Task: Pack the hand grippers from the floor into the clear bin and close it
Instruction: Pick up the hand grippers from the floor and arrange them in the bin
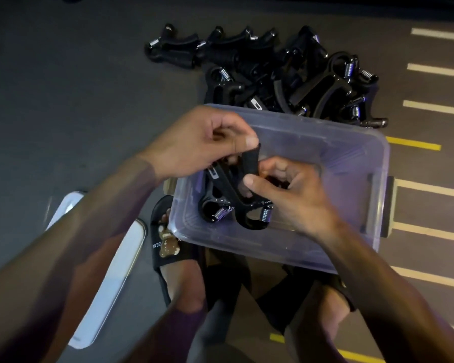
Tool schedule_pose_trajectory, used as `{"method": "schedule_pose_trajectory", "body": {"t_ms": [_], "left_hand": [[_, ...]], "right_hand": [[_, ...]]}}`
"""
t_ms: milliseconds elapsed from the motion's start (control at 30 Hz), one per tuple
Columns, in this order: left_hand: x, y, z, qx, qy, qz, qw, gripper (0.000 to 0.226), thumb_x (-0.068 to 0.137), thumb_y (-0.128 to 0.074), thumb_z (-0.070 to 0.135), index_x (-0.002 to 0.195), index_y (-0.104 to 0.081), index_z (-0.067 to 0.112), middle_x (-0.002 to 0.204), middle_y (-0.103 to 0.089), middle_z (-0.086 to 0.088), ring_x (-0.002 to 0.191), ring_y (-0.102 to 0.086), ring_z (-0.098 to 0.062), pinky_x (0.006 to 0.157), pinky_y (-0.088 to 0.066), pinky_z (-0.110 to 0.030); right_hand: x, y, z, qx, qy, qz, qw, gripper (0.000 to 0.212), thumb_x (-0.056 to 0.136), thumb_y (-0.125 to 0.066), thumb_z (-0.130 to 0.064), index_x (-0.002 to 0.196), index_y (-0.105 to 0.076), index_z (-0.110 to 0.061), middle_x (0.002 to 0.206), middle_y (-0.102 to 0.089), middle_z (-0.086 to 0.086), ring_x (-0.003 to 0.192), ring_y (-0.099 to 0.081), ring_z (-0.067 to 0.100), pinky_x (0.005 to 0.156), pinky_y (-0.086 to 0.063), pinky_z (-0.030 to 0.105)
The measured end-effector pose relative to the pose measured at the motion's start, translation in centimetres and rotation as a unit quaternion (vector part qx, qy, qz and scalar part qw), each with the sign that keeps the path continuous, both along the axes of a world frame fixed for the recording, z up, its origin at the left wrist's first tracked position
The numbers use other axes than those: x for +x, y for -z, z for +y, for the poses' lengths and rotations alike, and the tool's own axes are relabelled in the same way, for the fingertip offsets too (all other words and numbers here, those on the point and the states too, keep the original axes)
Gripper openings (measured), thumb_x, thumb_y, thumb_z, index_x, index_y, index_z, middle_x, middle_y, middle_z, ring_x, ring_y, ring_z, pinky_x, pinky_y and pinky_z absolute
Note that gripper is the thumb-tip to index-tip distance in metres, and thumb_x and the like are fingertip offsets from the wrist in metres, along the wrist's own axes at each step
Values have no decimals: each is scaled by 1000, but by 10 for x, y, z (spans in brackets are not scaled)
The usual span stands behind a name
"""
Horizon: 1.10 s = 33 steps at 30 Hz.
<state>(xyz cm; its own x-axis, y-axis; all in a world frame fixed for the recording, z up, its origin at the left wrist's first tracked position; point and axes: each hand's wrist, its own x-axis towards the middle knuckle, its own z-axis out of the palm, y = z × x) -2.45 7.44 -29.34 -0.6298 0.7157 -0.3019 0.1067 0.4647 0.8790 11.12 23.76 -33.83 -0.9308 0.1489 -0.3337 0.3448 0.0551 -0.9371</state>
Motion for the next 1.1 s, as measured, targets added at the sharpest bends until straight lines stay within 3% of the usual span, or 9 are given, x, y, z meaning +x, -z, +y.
{"method": "schedule_pose_trajectory", "body": {"t_ms": [100,200,300,400,500,633,867,1000,1100], "left_hand": [[-18,14,-9,13,-134,127,983,23,95,-69,31,116,-71,20,107,-72,-3,89,-65,-18,88,-54,-35],[-35,32,-18,-68,-160,196,965,40,96,-65,41,135,-58,37,121,-60,7,94,-57,-3,87,-49,-19],[-35,51,-18,-98,-91,153,979,41,104,-54,38,145,-52,39,129,-57,11,108,-56,6,94,-43,-13],[-30,63,-18,-52,-88,102,989,36,107,-46,43,140,-59,36,134,-64,16,125,-57,2,111,-45,-30],[-29,65,-19,-48,-97,103,989,34,106,-44,48,134,-61,39,129,-67,19,123,-61,-2,109,-48,-40],[-29,63,-19,-45,-105,94,989,31,107,-45,44,131,-63,37,125,-68,19,120,-62,-3,105,-50,-41],[-10,66,-24,-42,-129,76,988,33,107,-44,47,131,-63,37,124,-69,20,119,-63,-3,105,-51,-42],[-8,64,-22,-39,-136,87,986,32,108,-45,43,132,-64,32,124,-70,19,119,-63,-2,105,-51,-39],[-7,61,-22,-43,-133,93,986,31,109,-45,41,131,-64,31,122,-70,18,116,-64,-1,101,-51,-32]], "right_hand": [[-3,14,5,4,33,-49,998,28,84,-75,-43,88,-73,-15,88,-77,6,88,-74,27,92,-54,56],[-7,22,4,-3,60,-110,992,36,76,-77,-51,88,-75,-17,89,-77,10,88,-73,32,88,-56,56],[-15,27,-5,21,54,-144,988,21,77,-82,-39,76,-74,-19,75,-75,-1,75,-71,17,82,-59,41],[-19,31,-16,36,18,-176,984,27,76,-79,-47,80,-75,-21,79,-76,0,81,-74,18,86,-59,42],[-24,38,-21,82,2,-198,977,19,80,-78,-44,80,-76,-25,78,-76,-7,78,-72,7,82,-59,31],[-28,47,-26,130,-24,-224,966,20,77,-77,-52,71,-72,-33,77,-75,-12,91,-70,15,93,-55,40],[-25,46,-25,173,-66,-247,951,27,62,-82,-58,73,-69,-37,70,-71,-15,78,-69,7,95,-51,50],[-27,43,-26,217,-97,-228,944,54,52,-65,-73,91,-57,-38,82,-72,-17,90,-70,13,92,-52,47],[-29,34,-29,315,-181,-202,909,50,78,-66,-62,111,-51,-27,106,-73,-4,107,-65,26,97,-47,44]]}}
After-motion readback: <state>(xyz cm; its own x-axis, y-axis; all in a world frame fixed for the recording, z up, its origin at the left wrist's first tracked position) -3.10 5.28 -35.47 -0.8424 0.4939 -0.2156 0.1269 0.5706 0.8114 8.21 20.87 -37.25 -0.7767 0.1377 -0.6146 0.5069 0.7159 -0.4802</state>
